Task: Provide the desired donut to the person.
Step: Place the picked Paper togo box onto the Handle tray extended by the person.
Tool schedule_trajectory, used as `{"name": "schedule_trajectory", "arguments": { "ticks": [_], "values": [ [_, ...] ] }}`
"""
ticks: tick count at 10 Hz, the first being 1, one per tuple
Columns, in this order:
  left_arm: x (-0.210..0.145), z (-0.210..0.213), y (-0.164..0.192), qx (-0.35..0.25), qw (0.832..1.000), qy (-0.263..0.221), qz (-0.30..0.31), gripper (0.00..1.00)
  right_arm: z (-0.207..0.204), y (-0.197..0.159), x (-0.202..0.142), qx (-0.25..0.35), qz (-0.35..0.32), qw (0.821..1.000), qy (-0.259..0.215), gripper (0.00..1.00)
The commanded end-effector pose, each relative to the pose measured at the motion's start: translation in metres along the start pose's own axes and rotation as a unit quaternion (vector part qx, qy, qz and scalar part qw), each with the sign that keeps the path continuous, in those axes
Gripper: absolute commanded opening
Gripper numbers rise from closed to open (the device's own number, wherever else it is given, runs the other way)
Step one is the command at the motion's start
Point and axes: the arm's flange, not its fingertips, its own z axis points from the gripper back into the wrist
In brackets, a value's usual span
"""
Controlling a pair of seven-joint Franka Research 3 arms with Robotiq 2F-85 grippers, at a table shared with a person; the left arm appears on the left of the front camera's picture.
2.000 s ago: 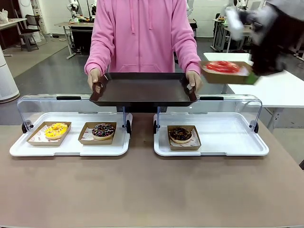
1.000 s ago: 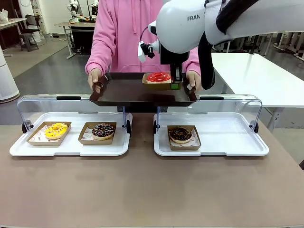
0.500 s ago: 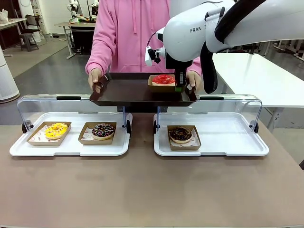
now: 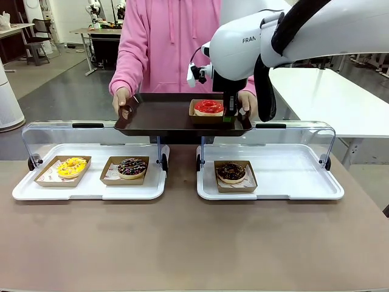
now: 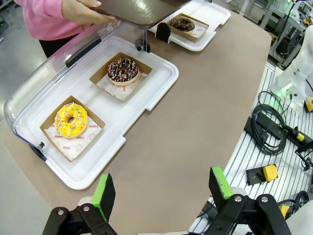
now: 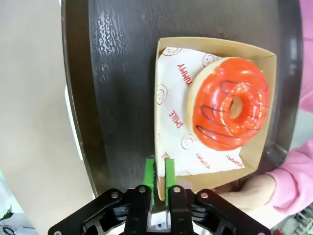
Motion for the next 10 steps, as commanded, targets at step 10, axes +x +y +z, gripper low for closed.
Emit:
{"name": "schedule_trajectory", "arguments": {
  "ticks": [10],
  "values": [
    [-0.002, 0.001, 0.002, -0.006, 1.0, -0.006, -0.008, 1.0, 0.04, 0.003, -0.013, 0.071, 0.054, 0.995, -0.039, 1.0]
  ]
}}
